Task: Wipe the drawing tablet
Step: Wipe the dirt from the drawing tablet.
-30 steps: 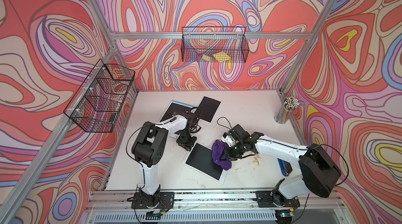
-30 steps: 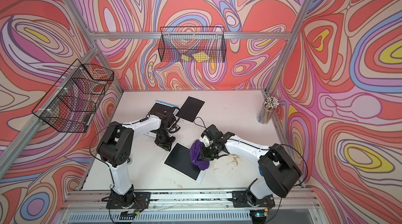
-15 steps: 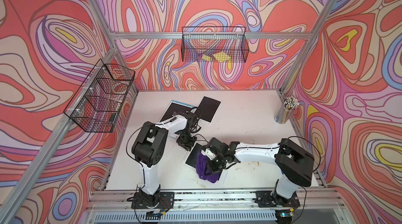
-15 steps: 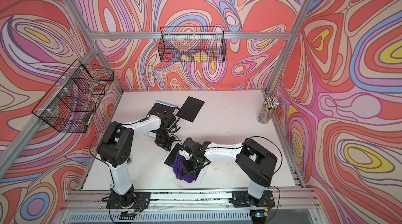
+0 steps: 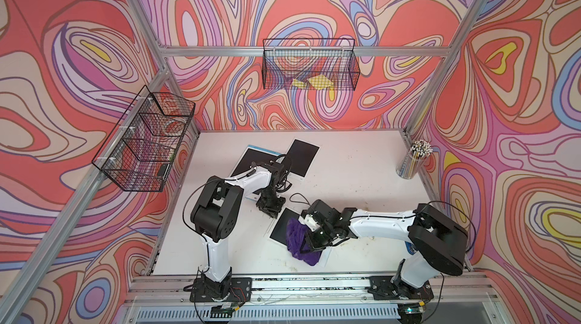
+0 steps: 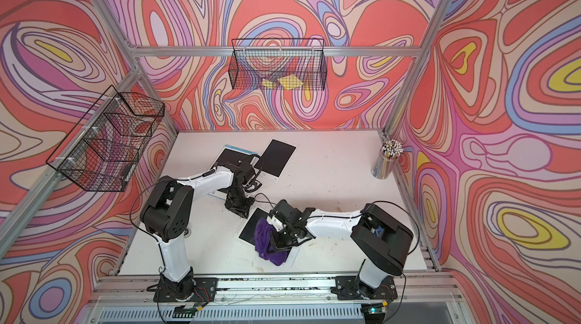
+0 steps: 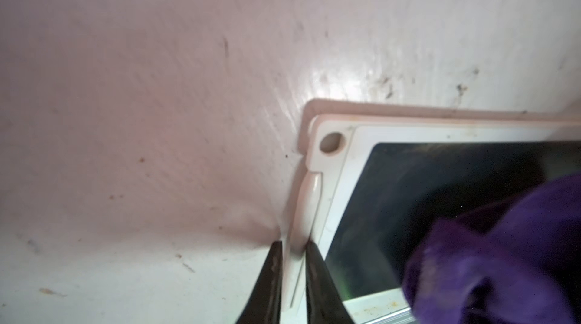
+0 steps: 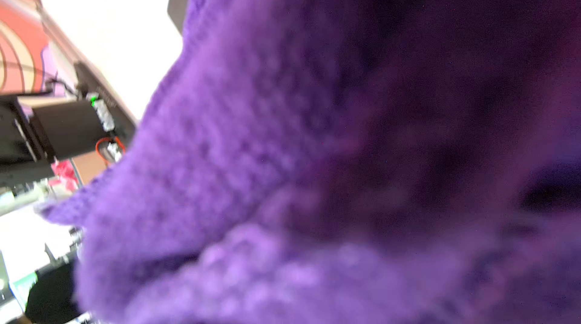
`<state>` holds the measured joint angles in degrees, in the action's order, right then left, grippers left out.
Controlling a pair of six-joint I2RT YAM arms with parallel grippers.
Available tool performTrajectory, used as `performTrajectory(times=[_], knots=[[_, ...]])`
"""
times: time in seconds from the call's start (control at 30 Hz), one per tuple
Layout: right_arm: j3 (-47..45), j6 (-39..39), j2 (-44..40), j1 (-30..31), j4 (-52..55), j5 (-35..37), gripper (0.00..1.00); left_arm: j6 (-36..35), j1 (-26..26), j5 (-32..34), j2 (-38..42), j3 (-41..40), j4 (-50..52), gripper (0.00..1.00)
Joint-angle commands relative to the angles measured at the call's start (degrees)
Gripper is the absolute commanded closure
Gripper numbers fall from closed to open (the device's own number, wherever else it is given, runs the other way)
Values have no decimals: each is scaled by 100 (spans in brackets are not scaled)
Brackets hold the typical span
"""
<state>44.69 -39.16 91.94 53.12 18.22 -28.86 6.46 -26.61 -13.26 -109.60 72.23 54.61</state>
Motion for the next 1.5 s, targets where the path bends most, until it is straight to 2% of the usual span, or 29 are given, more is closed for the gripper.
performTrajectory(times=[0.0, 0.13, 0.17, 0.27, 0.4, 0.53, 0.77, 1.07, 1.17, 1.27, 1.37, 1.47], knots=[[-662, -52, -372, -623, 1052, 876, 100, -13, -3, 69, -82, 81, 25, 83], [-967, 126, -1228, -1607, 1654, 1314, 100, -13, -3, 72, -76, 81, 32, 83], [-894, 167, -1468, -1697, 1839, 1464, 100, -13, -7, 72, -71, 81, 33, 83], [-427, 257, -2153, -1708, 2322, 1830, 100, -13, -3, 69, -75, 72, 23, 83], [284, 477, -2571, -1583, 2532, 1257, 100, -6, -2, 73, -90, 81, 32, 83], [702, 381, -2190, -918, 2191, 541, 100, -12, -7, 78, -97, 99, 41, 83], [946, -203, -872, 18, 619, 186, 100, -4, -2, 104, -115, 90, 39, 83], [1148, -831, 656, 427, -1011, -183, 100, -9, -9, 104, -136, 88, 41, 82], [794, -1103, 876, 411, -1416, -263, 100, -13, -2, 107, -127, 83, 41, 83], [294, -1033, 710, 212, -1136, -19, 100, -8, -3, 105, -108, 82, 36, 82], [-499, -989, 194, -321, -800, 112, 100, -12, -9, 104, -110, 81, 41, 83], [-1101, -697, -749, -1006, 124, 461, 100, -13, -9, 106, -97, 71, 33, 83]])
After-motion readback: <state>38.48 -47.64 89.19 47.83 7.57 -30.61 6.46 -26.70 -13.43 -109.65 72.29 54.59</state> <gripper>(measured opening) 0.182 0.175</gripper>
